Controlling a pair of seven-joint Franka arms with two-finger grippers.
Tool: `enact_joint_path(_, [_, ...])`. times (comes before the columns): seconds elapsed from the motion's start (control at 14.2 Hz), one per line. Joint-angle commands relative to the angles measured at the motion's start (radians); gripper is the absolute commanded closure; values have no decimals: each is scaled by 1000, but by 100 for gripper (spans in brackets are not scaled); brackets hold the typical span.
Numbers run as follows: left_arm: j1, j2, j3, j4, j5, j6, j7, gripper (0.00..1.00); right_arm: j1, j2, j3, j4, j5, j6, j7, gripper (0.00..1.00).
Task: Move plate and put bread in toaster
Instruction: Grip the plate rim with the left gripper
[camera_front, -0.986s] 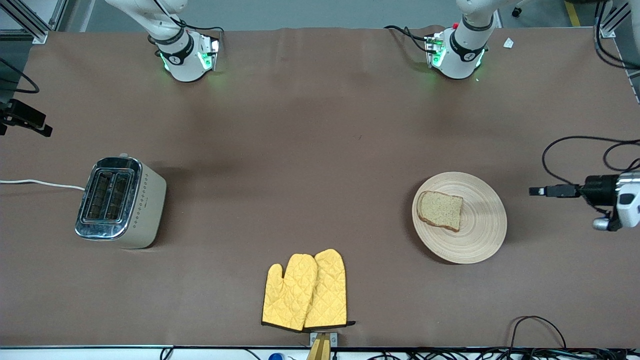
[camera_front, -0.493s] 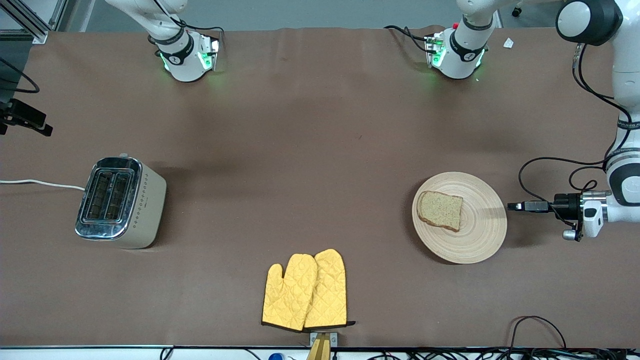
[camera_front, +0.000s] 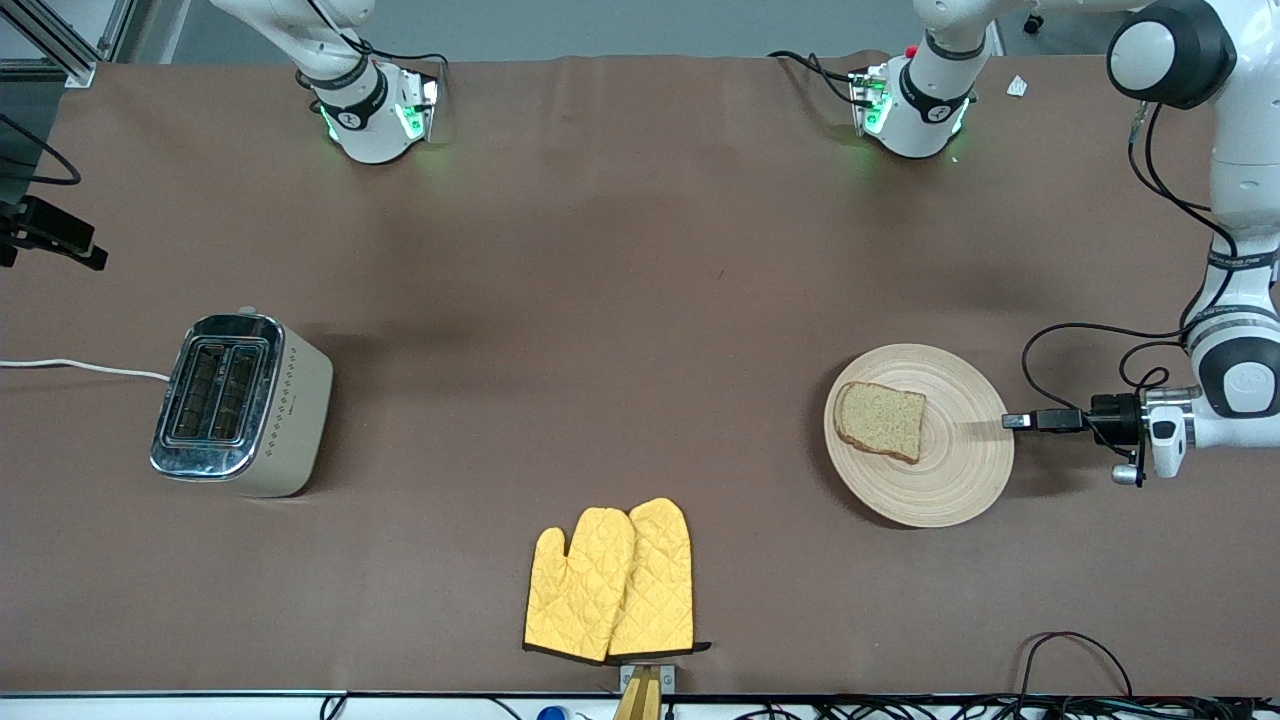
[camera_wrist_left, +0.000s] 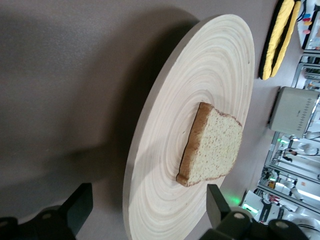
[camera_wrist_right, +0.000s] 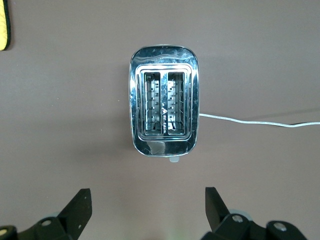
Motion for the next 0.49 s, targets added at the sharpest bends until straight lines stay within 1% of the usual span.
enact_joint_path(0.0, [3,20,-6,17,-37,4,15,15,-10,-16,14,-10,-18,-2,16,0])
enact_joint_path(0.07, [0,22,-6,17,-49,4,14,29,-12,-16,14,-10,-18,1,16,0])
enact_joint_path(0.35, [5,31,-6,16,-79,4,17,77,-12,-16,14,-10,-17,9,15,0])
enact_joint_path(0.42, [5,31,-8,16,-85,4,17,85,-12,-15,14,-10,-17,8,15,0])
